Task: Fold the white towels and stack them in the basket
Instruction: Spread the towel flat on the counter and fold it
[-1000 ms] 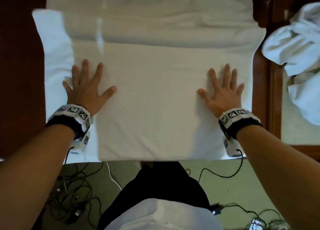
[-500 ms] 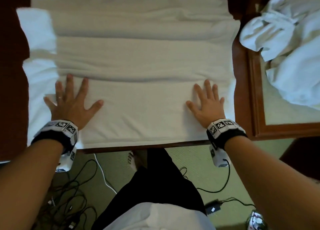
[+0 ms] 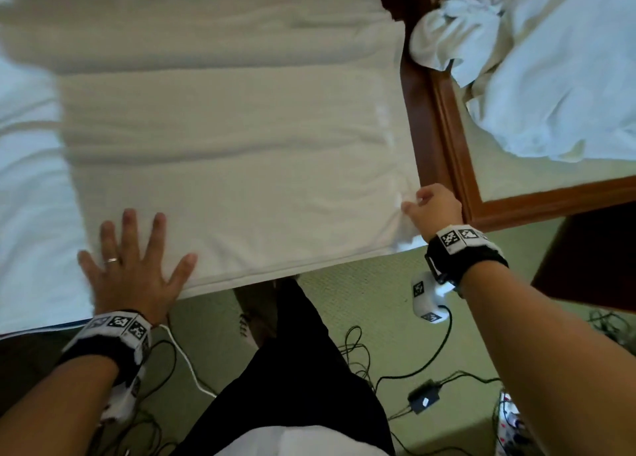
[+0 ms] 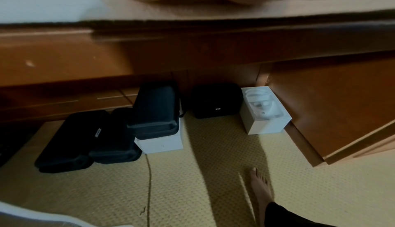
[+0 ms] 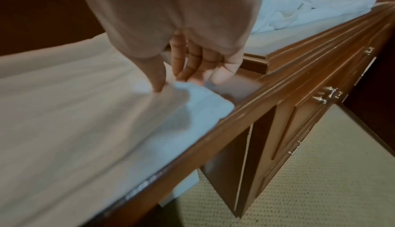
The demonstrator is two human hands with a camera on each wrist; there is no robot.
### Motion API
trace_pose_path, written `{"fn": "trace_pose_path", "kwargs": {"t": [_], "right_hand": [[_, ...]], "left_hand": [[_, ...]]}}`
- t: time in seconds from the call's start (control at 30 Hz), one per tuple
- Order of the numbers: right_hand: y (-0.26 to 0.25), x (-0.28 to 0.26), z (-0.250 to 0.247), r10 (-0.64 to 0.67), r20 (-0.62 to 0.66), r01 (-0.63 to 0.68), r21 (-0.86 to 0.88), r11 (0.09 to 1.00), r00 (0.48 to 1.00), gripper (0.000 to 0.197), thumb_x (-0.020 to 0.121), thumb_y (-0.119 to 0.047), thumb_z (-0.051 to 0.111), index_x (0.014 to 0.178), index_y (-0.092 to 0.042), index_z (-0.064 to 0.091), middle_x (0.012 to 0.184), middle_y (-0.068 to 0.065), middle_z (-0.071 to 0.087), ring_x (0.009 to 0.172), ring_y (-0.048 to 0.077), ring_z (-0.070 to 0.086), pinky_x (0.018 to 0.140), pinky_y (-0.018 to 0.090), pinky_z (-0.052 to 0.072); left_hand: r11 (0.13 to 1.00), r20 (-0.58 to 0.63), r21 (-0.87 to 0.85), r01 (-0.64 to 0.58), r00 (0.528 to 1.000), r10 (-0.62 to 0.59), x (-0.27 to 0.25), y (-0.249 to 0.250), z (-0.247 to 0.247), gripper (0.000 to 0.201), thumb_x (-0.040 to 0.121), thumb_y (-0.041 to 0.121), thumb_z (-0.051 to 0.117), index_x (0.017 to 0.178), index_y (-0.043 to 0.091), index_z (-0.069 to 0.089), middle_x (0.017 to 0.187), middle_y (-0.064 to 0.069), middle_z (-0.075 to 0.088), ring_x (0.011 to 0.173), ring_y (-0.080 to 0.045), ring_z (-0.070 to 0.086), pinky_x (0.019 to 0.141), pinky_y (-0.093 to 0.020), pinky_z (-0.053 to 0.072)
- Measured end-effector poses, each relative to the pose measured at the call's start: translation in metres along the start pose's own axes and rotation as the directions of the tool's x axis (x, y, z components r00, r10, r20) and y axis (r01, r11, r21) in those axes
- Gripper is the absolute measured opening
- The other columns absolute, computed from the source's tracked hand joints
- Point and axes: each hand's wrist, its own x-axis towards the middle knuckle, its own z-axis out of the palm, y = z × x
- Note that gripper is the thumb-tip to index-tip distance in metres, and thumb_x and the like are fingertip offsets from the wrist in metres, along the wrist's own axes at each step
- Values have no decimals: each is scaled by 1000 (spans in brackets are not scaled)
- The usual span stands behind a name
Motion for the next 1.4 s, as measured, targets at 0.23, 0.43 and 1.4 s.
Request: {"fn": "trace_pose_path", "kwargs": {"t": [0.23,0.43,1.4], "right_hand": [[-8,2,-32,-79,103,82,-24,996,992,9,86,-21,70,86,-13,67,89,5,67,87,26,64,73,35,51],[33,-15,-34,-84,78,84,9,996,993,15,86,-22,75,92,-16,62,88,0,63,84,22,62,71,29,44],[-27,-49,58,-671,512,841,-391,374,536,109,73,-96,22,157,-34,-9,162,8,-26,148,39,-23,117,65,0]], "left_hand": [[1000,-12,-14,-7,1000,7,-8,2,-10,95,81,87,11,159,34,9,169,-3,-4,153,-36,0,116,-67,4],[999,17,25,-31,999,31,-18,-7,-6,100,78,91,11,160,35,2,168,0,-10,153,-36,-2,115,-68,9],[975,80,94,-201,978,194,-16,-33,-17,132,55,106,31,160,34,-4,167,-5,-17,152,-42,-5,114,-70,6]]}}
